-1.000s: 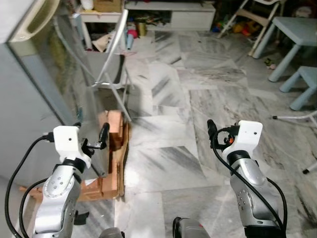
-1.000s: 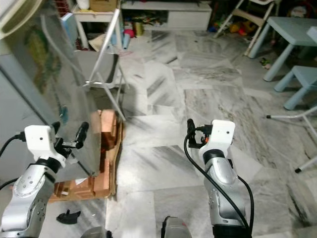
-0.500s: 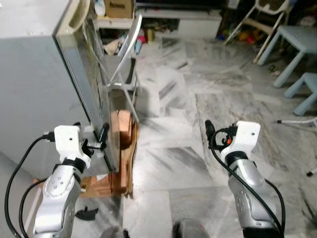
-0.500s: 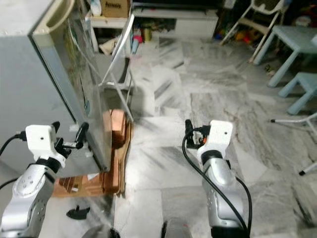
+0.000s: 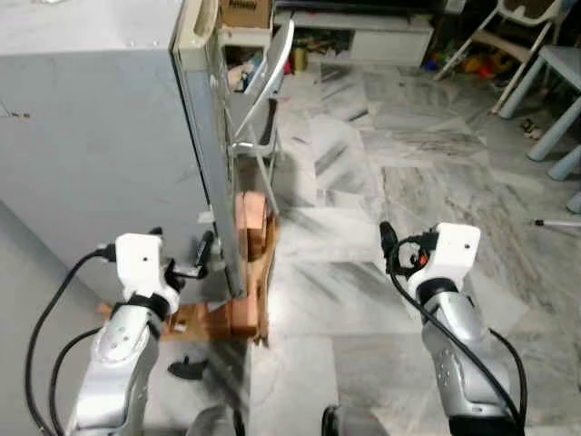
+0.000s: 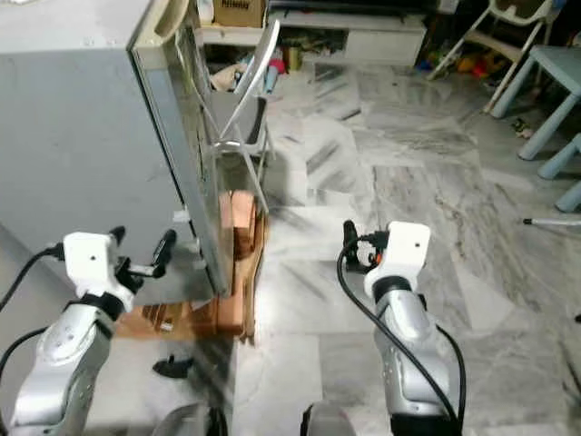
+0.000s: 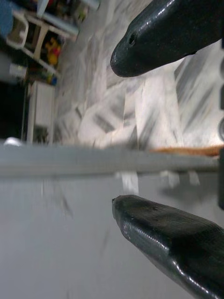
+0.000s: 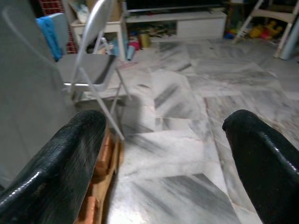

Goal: Restocking fridge

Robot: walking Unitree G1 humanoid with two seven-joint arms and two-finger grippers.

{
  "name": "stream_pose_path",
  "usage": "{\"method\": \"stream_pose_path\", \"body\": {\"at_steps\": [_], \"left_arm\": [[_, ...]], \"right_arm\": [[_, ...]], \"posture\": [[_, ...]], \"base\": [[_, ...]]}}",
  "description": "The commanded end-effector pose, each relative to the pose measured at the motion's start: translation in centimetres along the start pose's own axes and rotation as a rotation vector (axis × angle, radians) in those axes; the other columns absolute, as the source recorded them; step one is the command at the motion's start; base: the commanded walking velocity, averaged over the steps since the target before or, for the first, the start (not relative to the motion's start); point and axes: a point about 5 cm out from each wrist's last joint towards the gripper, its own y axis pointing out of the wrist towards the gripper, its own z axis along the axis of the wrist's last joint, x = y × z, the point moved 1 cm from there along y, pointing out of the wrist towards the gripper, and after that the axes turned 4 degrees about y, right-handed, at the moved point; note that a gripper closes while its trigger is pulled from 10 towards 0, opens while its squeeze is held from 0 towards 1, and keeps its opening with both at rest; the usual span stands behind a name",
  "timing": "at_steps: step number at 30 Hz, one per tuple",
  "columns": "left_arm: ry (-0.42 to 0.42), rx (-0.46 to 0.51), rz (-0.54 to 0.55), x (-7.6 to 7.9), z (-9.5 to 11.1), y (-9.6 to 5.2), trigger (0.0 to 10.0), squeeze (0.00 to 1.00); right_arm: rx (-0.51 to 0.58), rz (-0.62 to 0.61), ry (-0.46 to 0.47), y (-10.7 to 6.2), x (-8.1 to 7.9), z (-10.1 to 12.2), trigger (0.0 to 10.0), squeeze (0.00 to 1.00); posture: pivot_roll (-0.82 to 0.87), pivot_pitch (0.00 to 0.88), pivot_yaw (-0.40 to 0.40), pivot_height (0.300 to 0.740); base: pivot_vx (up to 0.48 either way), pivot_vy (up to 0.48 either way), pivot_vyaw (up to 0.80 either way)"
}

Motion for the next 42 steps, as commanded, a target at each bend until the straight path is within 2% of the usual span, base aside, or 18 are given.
{"method": "stream_pose_path", "body": {"at_steps": [1, 6, 17, 23, 25, 26, 34, 37, 42], "left_arm": [[0.007, 0.032, -0.036, 0.5, 0.6, 0.1, 10.0, 0.0], [0.004, 0.034, -0.038, 0.6, 0.6, 0.1, 10.0, 0.0], [0.0, 0.025, -0.035, 0.7, 0.4, 0.3, 10.0, 0.0], [0.007, 0.012, 0.069, -0.9, 0.2, 0.3, 10.0, 0.0], [0.04, 0.013, 0.137, -2.1, 0.1, 0.5, 10.0, 0.0], [0.04, 0.013, 0.137, -2.1, 0.1, 0.5, 10.0, 0.0], [0.068, 0.004, 0.269, -4.8, 0.2, 1.7, 10.0, 0.0], [0.07, 0.005, 0.284, -5.3, 0.3, 2.3, 10.0, 0.0], [0.063, 0.013, 0.248, -4.7, 0.4, 3.0, 10.0, 0.0]], "right_arm": [[0.008, -0.012, -0.003, -0.1, 0.4, 0.2, 10.0, 0.0], [0.01, -0.01, -0.005, 0.0, 0.4, 0.3, 10.0, 0.0], [0.009, -0.004, -0.013, 0.0, 0.3, 0.3, 10.0, 0.0], [0.009, -0.002, -0.015, 0.1, 0.3, 0.4, 10.0, 0.0], [0.011, 0.022, -0.035, 0.1, 0.0, 0.3, 10.0, 0.0], [0.011, 0.022, -0.035, 0.1, 0.0, 0.3, 10.0, 0.0], [0.02, 0.038, -0.043, 0.1, -0.2, 0.5, 10.0, 0.0], [0.023, 0.041, -0.049, 0.0, -0.1, 0.6, 10.0, 0.0], [0.019, 0.039, -0.044, -0.1, -0.1, 0.4, 10.0, 0.0]], "posture": [[-0.03, 0.089, -0.022, 0.74], [-0.03, 0.089, -0.024, 0.74], [-0.03, 0.099, -0.028, 0.74], [-0.03, 0.102, -0.03, 0.74], [-0.03, 0.106, -0.031, 0.74], [-0.03, 0.106, -0.031, 0.74], [-0.04, 0.104, -0.035, 0.74], [-0.04, 0.104, -0.035, 0.74], [-0.04, 0.102, -0.033, 0.74]], "base": [[0.341, 0.0, -0.45], [0.376, 0.0, -0.45], [0.396, 0.0, 0.0], [0.0, 0.0, 0.0], [0.0, 0.0, 0.0], [0.0, 0.0, 0.0], [0.0, 0.0, 0.4], [0.0, 0.0, 0.72], [0.0, 0.0, 0.62]]}}
